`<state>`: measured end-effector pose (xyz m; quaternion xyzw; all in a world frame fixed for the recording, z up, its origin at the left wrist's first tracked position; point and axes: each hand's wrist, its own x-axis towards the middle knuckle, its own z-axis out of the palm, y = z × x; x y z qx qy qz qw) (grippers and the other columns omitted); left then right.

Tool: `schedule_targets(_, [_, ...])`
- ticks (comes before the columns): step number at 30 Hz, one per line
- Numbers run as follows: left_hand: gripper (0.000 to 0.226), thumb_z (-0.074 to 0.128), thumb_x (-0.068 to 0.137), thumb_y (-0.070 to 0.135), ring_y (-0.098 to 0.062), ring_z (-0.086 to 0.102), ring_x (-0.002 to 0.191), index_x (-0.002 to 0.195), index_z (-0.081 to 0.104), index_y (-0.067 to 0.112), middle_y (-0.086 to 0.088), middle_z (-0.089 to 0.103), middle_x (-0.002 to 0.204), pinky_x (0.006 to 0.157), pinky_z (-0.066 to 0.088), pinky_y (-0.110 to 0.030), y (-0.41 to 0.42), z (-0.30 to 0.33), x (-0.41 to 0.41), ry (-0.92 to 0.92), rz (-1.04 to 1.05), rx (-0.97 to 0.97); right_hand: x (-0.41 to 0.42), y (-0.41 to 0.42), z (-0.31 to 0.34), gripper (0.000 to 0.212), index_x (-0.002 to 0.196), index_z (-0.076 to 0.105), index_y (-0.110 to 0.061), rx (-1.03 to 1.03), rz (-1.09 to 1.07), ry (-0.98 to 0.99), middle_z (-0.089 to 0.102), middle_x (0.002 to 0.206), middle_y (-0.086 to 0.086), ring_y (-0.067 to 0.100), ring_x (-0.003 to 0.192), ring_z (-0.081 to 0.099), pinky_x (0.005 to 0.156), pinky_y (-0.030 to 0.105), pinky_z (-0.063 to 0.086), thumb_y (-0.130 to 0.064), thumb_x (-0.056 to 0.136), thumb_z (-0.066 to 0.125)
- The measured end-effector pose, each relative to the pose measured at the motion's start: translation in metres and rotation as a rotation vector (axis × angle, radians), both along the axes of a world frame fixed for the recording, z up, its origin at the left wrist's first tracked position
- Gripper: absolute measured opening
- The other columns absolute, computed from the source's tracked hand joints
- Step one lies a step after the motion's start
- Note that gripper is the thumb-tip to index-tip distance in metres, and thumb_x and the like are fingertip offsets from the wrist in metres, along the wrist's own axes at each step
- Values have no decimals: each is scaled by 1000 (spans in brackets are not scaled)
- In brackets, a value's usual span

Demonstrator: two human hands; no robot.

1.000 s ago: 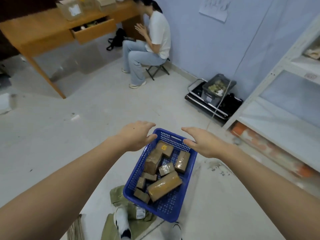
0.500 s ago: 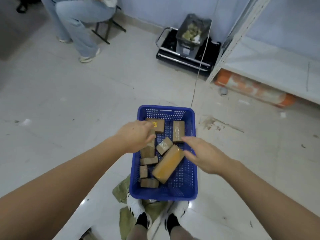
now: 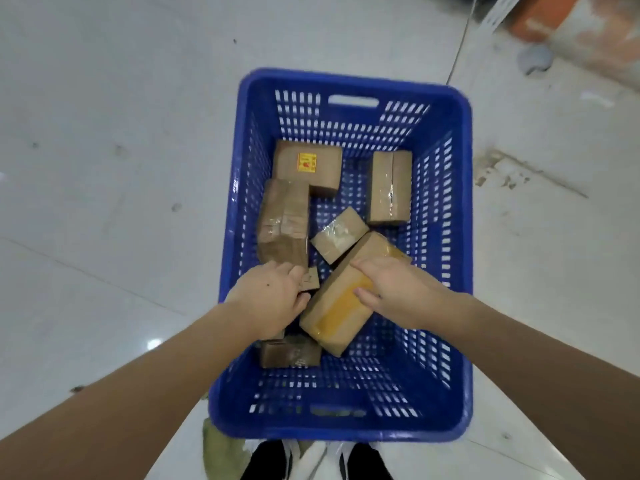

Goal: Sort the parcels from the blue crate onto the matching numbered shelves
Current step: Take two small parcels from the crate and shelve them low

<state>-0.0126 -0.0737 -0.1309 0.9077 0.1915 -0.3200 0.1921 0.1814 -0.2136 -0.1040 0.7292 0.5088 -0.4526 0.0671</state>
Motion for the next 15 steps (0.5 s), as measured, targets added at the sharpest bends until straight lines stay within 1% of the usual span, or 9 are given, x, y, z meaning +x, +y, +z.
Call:
schedule_targets(3, [49,34,107,49,-25,53,125,143,45,17,-3,58,137,104,46,-39,-18,-64,5,35,32,-17,3,9,-75,57,158,33,-20,-22,-24,-39,45,155,3,23,138,45,108,40,43,-39,106,45])
schedule_targets(6, [46,34,107,47,-27,54,123,139,47,16,-5,59,135,102,46,-41,-24,-111,17,38,51,-33,10,25,-143,55,153,40,-16,-21,-20,-97,49,149,6,28,132,50,104,45,47,-32,102,51])
schedule_targets(8, [45,35,107,47,-26,54,123,138,49,16,-5,59,134,101,45,-41,-25,-135,22,16,110,-48,17,42,-181,55,151,41,-15,23,38,-186,49,148,8,30,134,48,107,47,46,-29,99,55])
schedule_targets(10, [42,34,107,47,-25,55,119,134,50,18,-4,60,131,98,47,-40,-28,-152,24,-22,195,-42,24,61,-210,67,157,31,-15,78,166,-309,42,155,11,33,142,38,114,46,40,-22,97,61])
schedule_targets(11, [40,35,107,47,-24,55,117,131,51,20,-2,59,129,96,47,-39,-31,-157,24,-42,239,-39,25,71,-220,77,160,23,-15,75,238,-369,34,161,13,34,148,30,119,45,34,-17,95,64])
schedule_targets(13, [38,36,106,48,-22,52,116,129,51,21,0,58,128,95,45,-37,-42,-169,25,-66,313,-66,25,90,-235,92,164,7,-18,-5,375,-462,15,169,14,37,156,10,126,50,18,-10,94,66])
schedule_targets(14, [39,36,106,48,-21,50,118,131,50,22,0,57,130,96,44,-36,-46,-175,25,-71,331,-85,23,98,-242,94,165,2,-19,-47,442,-492,8,171,14,37,158,4,127,53,13,-10,95,64])
schedule_targets(15, [40,37,106,48,-21,48,121,133,49,21,1,55,133,98,44,-36,-49,-180,25,-75,339,-97,20,103,-248,93,165,0,-20,-76,507,-516,5,172,13,38,158,1,126,56,10,-13,97,62])
